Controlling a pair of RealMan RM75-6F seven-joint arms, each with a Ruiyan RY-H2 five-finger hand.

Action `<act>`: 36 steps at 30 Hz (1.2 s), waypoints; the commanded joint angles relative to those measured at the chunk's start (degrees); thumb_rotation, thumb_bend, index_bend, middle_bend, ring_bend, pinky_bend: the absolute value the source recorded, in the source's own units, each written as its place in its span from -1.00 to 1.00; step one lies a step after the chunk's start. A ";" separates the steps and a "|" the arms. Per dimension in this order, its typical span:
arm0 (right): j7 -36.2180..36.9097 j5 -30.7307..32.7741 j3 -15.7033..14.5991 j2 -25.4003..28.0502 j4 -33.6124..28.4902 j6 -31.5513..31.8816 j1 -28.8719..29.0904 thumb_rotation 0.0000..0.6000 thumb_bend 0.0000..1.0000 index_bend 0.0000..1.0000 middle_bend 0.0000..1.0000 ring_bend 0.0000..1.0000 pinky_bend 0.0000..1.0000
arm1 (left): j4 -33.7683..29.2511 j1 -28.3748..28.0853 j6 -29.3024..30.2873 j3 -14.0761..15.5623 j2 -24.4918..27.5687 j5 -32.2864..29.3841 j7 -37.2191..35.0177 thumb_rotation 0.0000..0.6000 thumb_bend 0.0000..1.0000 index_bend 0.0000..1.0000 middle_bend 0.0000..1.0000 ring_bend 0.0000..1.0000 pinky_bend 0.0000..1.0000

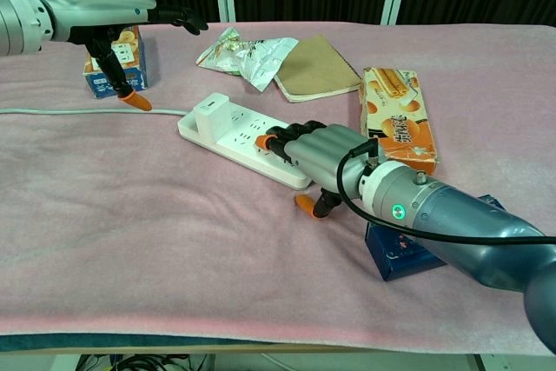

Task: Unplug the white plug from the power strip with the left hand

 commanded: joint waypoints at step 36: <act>4.69 -1.78 -0.20 0.77 2.24 0.42 -1.34 1.00 -0.51 -1.00 -1.00 -1.00 -0.92 | 6.34 -4.47 -0.93 1.27 -8.70 -4.71 11.35 1.00 -0.79 -0.48 -0.47 -0.98 -0.87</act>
